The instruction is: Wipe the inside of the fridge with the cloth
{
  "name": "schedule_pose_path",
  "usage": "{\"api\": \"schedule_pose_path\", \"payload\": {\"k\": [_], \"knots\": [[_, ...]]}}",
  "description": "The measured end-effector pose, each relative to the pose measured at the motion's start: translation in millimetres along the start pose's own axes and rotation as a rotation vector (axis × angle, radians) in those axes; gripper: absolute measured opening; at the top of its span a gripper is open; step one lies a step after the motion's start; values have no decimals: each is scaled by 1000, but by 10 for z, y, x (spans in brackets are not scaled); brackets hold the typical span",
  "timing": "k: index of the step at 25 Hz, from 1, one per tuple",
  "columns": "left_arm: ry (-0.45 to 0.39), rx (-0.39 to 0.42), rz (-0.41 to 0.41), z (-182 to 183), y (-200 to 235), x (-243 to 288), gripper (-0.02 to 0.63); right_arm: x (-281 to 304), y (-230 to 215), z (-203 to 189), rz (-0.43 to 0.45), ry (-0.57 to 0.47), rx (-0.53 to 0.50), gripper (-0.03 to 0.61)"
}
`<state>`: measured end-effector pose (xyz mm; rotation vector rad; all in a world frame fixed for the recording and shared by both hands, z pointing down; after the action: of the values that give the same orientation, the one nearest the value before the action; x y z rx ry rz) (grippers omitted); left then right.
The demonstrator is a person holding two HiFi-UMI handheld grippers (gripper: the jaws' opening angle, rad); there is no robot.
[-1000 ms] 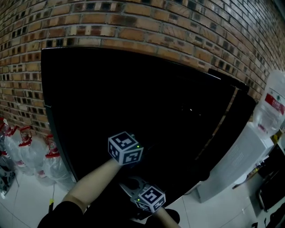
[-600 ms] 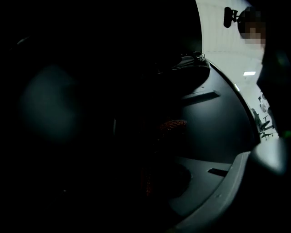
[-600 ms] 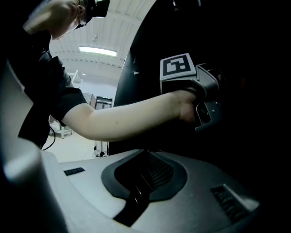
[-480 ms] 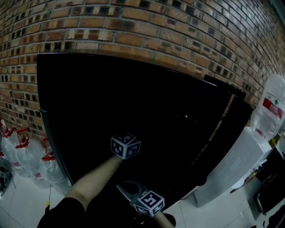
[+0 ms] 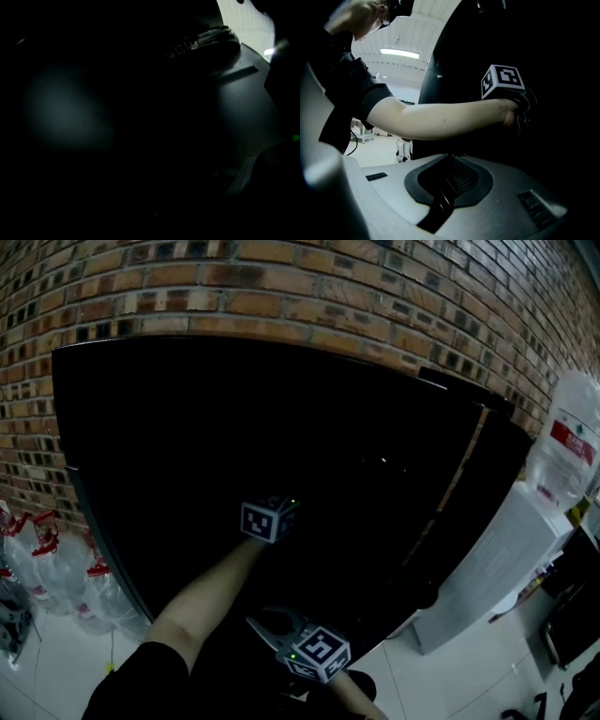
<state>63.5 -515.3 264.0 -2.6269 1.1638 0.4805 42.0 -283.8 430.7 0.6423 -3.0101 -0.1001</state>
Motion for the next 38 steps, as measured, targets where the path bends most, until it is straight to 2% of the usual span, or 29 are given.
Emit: {"api": "schedule_pose_path", "payload": {"k": [4, 7, 10, 13, 16, 23, 26, 28, 31, 33, 38], "knots": [[7, 11, -37, -26, 81, -39, 54, -50, 44, 10, -6, 5, -9, 26], [10, -52, -19, -12, 137, -188, 55, -79, 74, 38, -7, -1, -1, 26], [-23, -105, -23, 60, -7, -429, 55, -92, 133, 22, -9, 11, -11, 26], [-55, -112, -85, 172, -241, -675, 56, -96, 201, -33, -1, 35, -25, 26], [-53, -111, -200, 283, -504, -876, 57, -58, 343, -76, 38, 38, -13, 26], [-44, -173, -555, 443, -1243, -1344, 57, -49, 757, 34, 122, 42, -11, 26], [1, -167, -687, 347, -1483, -1543, 57, -68, 877, 19, 157, 49, -2, 26], [44, -163, -739, 241, -1588, -1565, 57, -74, 937, -5, 168, 55, -4, 26], [98, -158, -716, 58, -1605, -1458, 57, -86, 965, -22, 169, 59, -9, 26], [94, -202, -680, -17, -1533, -1413, 58, -102, 950, -40, 165, 57, -3, 26], [80, -208, -506, -163, -1258, -1230, 57, -158, 740, -153, 121, 46, 2, 26]]}}
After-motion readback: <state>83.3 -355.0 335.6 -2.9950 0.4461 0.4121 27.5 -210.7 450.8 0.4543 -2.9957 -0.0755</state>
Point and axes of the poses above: the fingertips, and each gripper's own axes: x forward along the fingers, y to its left, z out of its top, the point moved 5 cm from there along -x, backward along the fingers, and after that the axes turned 6 degrees about -y, right-handed, at the moved point
